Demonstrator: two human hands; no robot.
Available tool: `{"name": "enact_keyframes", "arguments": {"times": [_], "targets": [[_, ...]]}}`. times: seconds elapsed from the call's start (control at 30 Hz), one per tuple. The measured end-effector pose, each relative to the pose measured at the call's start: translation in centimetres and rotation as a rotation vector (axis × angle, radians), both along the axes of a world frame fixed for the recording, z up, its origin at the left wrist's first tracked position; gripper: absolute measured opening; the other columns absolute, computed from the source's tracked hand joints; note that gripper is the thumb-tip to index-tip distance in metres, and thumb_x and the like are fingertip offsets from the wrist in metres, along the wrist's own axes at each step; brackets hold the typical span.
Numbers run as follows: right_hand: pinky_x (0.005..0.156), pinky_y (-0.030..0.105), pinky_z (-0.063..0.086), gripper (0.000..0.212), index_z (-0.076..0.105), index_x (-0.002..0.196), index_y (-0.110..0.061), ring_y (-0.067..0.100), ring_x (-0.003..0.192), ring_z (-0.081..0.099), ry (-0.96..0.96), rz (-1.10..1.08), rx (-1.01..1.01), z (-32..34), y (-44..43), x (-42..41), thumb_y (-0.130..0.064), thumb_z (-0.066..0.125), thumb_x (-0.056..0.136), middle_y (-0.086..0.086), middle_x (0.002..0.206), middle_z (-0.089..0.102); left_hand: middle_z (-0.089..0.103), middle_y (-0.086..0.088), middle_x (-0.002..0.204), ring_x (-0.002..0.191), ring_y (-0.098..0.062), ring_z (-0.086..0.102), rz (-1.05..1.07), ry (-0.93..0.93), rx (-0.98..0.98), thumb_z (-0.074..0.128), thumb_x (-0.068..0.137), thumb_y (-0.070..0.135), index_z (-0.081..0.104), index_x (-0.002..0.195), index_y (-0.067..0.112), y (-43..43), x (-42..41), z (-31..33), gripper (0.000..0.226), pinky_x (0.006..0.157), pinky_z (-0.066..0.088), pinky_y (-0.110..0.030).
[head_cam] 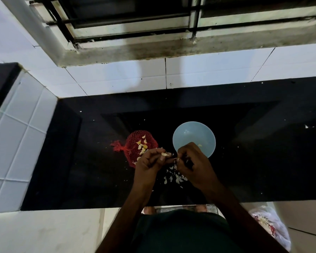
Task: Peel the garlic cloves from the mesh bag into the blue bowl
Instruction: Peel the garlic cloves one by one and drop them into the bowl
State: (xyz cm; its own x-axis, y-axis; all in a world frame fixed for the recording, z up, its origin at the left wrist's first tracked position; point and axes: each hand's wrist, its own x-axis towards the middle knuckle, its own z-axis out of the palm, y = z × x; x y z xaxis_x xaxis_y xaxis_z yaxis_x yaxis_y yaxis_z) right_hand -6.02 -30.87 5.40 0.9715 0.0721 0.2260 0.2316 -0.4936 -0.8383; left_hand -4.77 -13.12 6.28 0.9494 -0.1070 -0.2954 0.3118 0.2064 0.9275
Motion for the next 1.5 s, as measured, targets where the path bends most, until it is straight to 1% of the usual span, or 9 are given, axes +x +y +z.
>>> {"name": "enact_keyframes", "arguments": {"times": [0.13,0.27,0.5,0.67,0.8,0.93,1.27,1.37,1.5], "targets": [[0.072,0.034,0.055,0.018,0.058,0.106,-0.019,0.009,0.097,0.061,0.006,0.005,-0.003,0.2,-0.4,0.0,-0.009,0.066,0.094,-0.01,0.108,0.054,0.077,-0.012,0.105,0.097,-0.027,0.076,-0.042,-0.079,0.132,0.066,0.092,0.0,0.065,0.116,0.004,0.2,0.3,-0.1,0.025,0.087,0.06,-0.03],[0.075,0.026,0.054,0.015,0.061,0.106,-0.023,0.007,0.095,0.063,0.05,0.004,0.029,0.6,0.0,0.3,-0.033,0.066,0.096,-0.013,0.106,0.057,0.078,-0.007,0.105,0.101,-0.023,0.075,-0.084,-0.135,0.219,0.075,0.084,0.009,0.069,0.108,0.006,-0.1,0.3,-0.2,0.025,0.091,0.059,-0.036],[0.072,0.02,0.046,0.017,0.057,0.094,-0.01,0.011,0.087,0.057,0.065,0.062,0.069,0.1,0.1,0.6,0.007,0.06,0.094,-0.003,0.095,0.056,0.075,0.005,0.102,0.097,-0.011,0.072,-0.157,-0.209,0.287,0.073,0.088,0.007,0.072,0.1,0.017,-0.4,0.0,0.6,0.016,0.084,0.055,-0.02],[0.068,0.031,0.048,0.043,0.049,0.098,-0.024,0.01,0.086,0.053,0.012,0.139,-0.186,0.7,-0.8,0.9,0.013,0.063,0.082,-0.009,0.099,0.049,0.079,0.001,0.1,0.094,-0.016,0.075,-0.219,-0.162,0.258,0.069,0.09,0.02,0.076,0.105,0.02,-0.2,-0.1,1.3,0.017,0.084,0.057,-0.022],[0.065,0.03,0.046,0.037,0.051,0.104,-0.025,0.012,0.086,0.051,-0.057,0.196,-0.331,1.4,-1.0,1.3,0.003,0.064,0.084,-0.006,0.103,0.051,0.079,0.001,0.095,0.089,-0.015,0.076,-0.173,-0.149,0.256,0.071,0.09,0.009,0.077,0.1,0.018,-0.4,-0.1,1.5,0.015,0.081,0.058,-0.023],[0.073,0.023,0.047,0.025,0.057,0.104,-0.021,0.006,0.092,0.054,-0.081,0.109,-0.243,1.6,-1.2,1.4,-0.001,0.066,0.09,-0.007,0.106,0.054,0.079,-0.004,0.1,0.095,-0.022,0.076,-0.046,-0.146,0.214,0.074,0.087,0.006,0.078,0.103,0.009,-0.9,-0.3,1.3,0.017,0.085,0.059,-0.027],[0.071,0.021,0.043,0.047,0.045,0.093,-0.026,0.001,0.089,0.05,-0.056,-0.019,-0.001,0.9,1.1,0.9,0.016,0.046,0.072,-0.011,0.097,0.045,0.08,0.0,0.099,0.097,-0.016,0.075,0.014,-0.208,0.253,0.072,0.089,0.002,0.079,0.101,0.012,-1.7,-0.4,1.8,0.017,0.086,0.057,-0.022],[0.074,0.014,0.04,0.028,0.049,0.094,-0.019,-0.001,0.088,0.047,-0.092,-0.086,-0.02,0.7,1.7,0.5,0.005,0.045,0.08,-0.014,0.098,0.042,0.08,0.003,0.1,0.098,-0.011,0.075,0.025,-0.192,0.235,0.072,0.089,0.004,0.079,0.102,0.013,-2.1,-0.7,2.1,0.017,0.086,0.056,-0.019],[0.072,0.023,0.047,0.021,0.049,0.102,-0.017,0.009,0.089,0.051,-0.195,-0.121,-0.236,0.3,1.4,0.4,-0.013,0.042,0.083,-0.001,0.102,0.052,0.079,-0.007,0.106,0.108,-0.024,0.073,0.055,-0.026,0.046,0.073,0.087,0.02,0.08,0.101,0.013,-2.8,-1.5,2.0,0.018,0.099,0.054,-0.043]]}}
